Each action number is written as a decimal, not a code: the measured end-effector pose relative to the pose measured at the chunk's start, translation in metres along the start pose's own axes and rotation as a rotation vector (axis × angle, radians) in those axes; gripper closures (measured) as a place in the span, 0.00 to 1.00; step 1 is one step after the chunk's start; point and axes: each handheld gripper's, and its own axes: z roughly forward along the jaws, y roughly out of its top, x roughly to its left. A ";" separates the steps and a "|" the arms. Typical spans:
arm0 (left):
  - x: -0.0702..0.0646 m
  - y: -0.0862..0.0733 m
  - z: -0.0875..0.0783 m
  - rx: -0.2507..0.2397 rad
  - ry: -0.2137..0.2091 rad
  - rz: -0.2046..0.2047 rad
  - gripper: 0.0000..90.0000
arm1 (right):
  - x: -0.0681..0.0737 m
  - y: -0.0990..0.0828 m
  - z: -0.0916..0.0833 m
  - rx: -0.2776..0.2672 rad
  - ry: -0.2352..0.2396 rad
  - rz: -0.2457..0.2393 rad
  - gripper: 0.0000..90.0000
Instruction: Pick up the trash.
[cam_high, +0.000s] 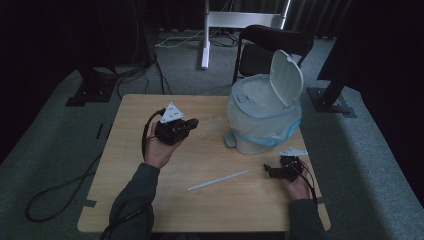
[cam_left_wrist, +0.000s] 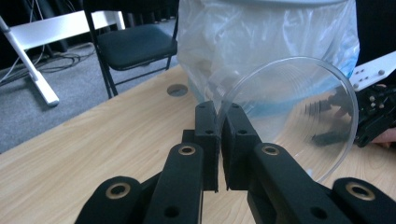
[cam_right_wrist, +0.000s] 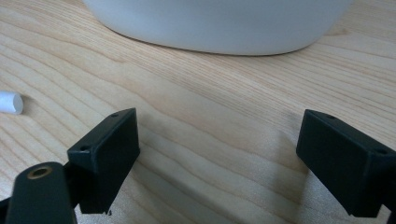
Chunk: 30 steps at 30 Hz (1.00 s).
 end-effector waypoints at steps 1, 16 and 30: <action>0.000 0.001 0.000 -0.004 0.000 0.001 0.95 | 0.000 0.000 0.000 0.000 0.000 0.000 0.14; -0.002 0.028 -0.005 -0.046 -0.002 0.032 0.95 | 0.000 0.000 0.000 0.000 0.000 0.000 0.13; -0.004 0.049 -0.004 -0.075 -0.006 0.052 0.95 | 0.000 0.000 0.000 0.000 0.000 -0.001 0.13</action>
